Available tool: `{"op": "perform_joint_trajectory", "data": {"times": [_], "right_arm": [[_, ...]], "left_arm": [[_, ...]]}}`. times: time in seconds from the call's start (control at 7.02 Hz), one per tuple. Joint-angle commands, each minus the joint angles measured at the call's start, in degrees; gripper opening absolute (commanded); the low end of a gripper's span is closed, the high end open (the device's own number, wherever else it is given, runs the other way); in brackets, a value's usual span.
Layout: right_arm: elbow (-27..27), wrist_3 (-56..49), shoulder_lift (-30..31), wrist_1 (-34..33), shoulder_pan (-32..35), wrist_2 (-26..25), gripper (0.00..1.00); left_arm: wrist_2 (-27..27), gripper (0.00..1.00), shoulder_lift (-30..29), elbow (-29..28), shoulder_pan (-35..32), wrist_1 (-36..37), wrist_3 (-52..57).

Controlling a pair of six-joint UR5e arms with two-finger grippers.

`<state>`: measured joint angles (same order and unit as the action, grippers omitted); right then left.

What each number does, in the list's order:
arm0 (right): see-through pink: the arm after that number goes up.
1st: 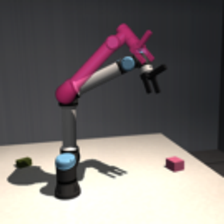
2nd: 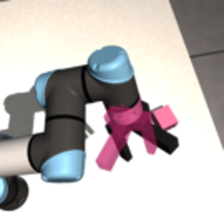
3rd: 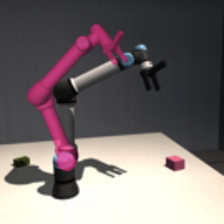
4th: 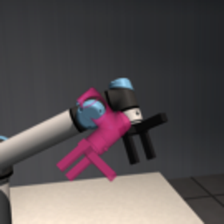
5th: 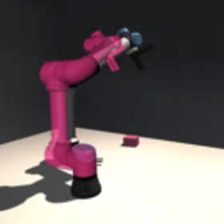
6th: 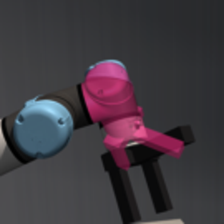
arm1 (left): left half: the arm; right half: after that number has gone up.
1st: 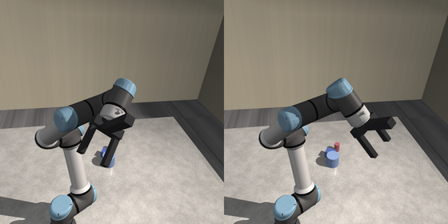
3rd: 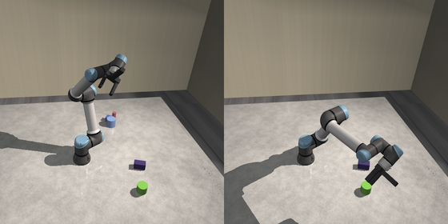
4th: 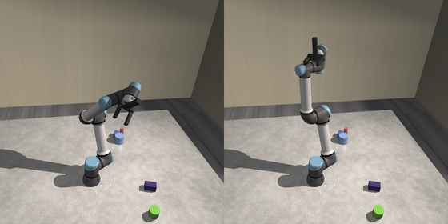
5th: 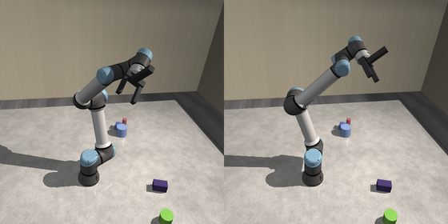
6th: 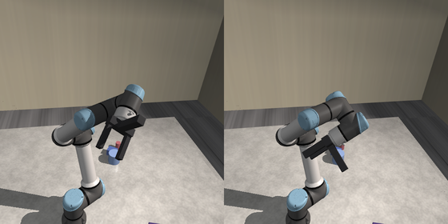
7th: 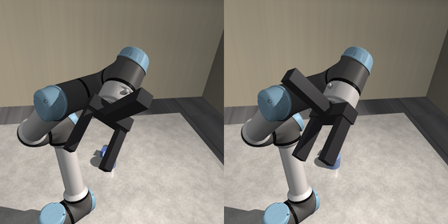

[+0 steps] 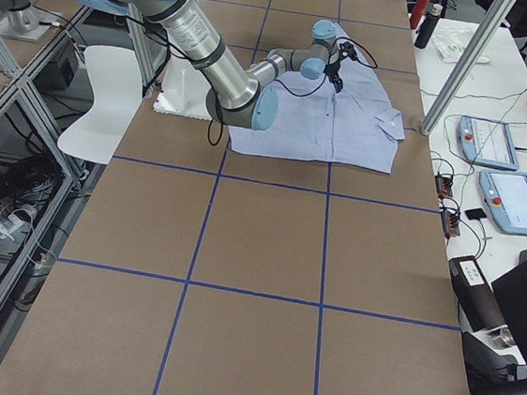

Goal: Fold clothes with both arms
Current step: 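Lay the sleeve across the shirt front near the collar and release, then raise the right gripper away from the shirt while the left gripper grasps the other cuff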

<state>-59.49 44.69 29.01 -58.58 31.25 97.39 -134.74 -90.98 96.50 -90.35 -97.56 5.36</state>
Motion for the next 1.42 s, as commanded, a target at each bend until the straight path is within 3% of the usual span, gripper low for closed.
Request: {"op": "perform_joint_trajectory", "data": {"times": [0.0, 0.14, 0.28, 0.43, 0.85, 1.14, 1.28], "right_arm": [[-0.2, 0.3, 0.1, -0.3, 0.1, -0.3, 0.99], [-2.3, 0.4, 0.0, -5.3, 0.6, 0.3, 0.99], [-7.0, 2.1, 0.1, -13.9, 2.7, 4.4, 0.99], [-9.7, 2.2, 0.3, -20.2, 5.2, 11.6, 0.99], [-22.3, 2.2, 3.5, -38.5, 10.1, 14.8, 0.99], [-29.4, 2.2, 8.2, -44.9, 14.3, 20.0, 0.99], [-34.5, 1.8, 12.3, -45.9, 15.7, 20.8, 0.99]], "left_arm": [[0.2, 1.00, -0.3, -0.2, 0.1, -0.1, -2.0], [0.4, 1.00, -0.6, 0.2, 1.0, -2.1, -7.3], [0.7, 1.00, -0.1, -0.1, 4.1, -6.9, -14.3], [2.9, 0.99, 0.0, -0.9, 5.7, -10.6, -21.2], [10.2, 0.99, 3.6, -6.3, 15.6, -31.6, -45.0], [19.0, 0.99, 3.6, -13.0, 24.7, -44.7, -60.3], [21.8, 0.99, 3.6, -14.0, 28.3, -47.1, -65.1]]}}
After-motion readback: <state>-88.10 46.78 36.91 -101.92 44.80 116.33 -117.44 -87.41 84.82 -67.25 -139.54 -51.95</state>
